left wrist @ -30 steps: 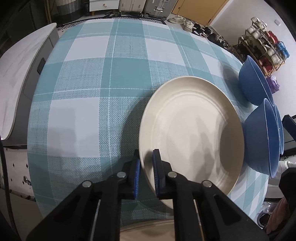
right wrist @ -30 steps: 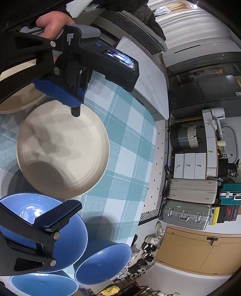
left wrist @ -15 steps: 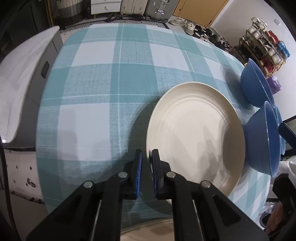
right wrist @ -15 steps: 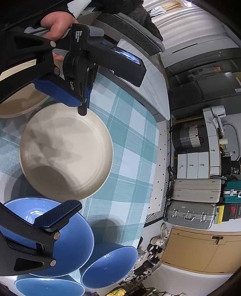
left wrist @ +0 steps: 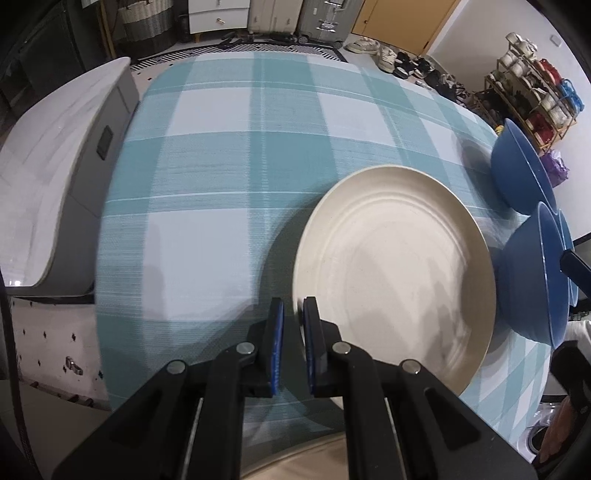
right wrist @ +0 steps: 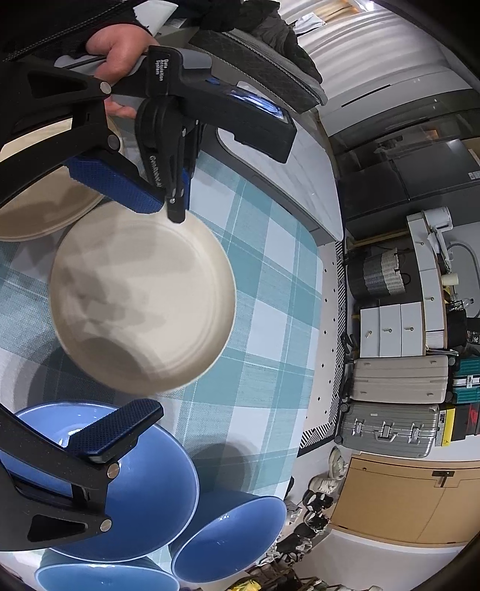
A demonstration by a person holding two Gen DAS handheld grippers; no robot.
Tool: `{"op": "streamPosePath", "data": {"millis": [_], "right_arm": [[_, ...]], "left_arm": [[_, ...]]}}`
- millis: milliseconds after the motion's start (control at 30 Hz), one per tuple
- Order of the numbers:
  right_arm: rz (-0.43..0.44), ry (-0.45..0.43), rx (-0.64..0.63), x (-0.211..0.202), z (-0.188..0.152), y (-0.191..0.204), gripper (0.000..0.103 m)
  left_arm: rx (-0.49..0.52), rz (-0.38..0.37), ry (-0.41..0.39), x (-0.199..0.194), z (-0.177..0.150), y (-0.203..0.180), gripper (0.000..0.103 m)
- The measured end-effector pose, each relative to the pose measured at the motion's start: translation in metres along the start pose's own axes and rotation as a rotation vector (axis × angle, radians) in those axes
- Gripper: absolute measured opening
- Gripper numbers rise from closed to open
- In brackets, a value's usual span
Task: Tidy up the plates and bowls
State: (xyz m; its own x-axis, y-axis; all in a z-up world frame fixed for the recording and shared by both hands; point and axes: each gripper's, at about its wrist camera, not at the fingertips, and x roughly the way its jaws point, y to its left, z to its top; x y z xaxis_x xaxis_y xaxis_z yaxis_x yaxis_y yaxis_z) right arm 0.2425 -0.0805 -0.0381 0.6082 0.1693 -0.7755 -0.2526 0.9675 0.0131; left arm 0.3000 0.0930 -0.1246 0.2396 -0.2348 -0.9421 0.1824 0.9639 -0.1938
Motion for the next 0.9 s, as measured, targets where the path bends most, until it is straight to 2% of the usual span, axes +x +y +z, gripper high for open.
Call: {"op": "streamPosePath", "data": {"millis": [433, 667, 767, 900], "right_arm": [[0.024, 0.017, -0.007, 0.006, 0.001, 0.009, 0.102], [0.059, 0.04, 0.003, 0.015, 0.01, 0.014, 0.102], [0.054, 0.037, -0.017, 0.018, 0.018, 0.019, 0.102], [0.006, 0.022, -0.052, 0.022, 0.026, 0.022, 0.1]], "left_arm": [[-0.069, 0.047, -0.023, -0.012, 0.0, 0.046, 0.008], [-0.081, 0.068, -0.029, -0.016, 0.0, 0.057, 0.008], [-0.078, 0.085, -0.033, -0.02, -0.002, 0.063, 0.008], [-0.069, 0.105, -0.031, -0.022, -0.005, 0.067, 0.008]]}}
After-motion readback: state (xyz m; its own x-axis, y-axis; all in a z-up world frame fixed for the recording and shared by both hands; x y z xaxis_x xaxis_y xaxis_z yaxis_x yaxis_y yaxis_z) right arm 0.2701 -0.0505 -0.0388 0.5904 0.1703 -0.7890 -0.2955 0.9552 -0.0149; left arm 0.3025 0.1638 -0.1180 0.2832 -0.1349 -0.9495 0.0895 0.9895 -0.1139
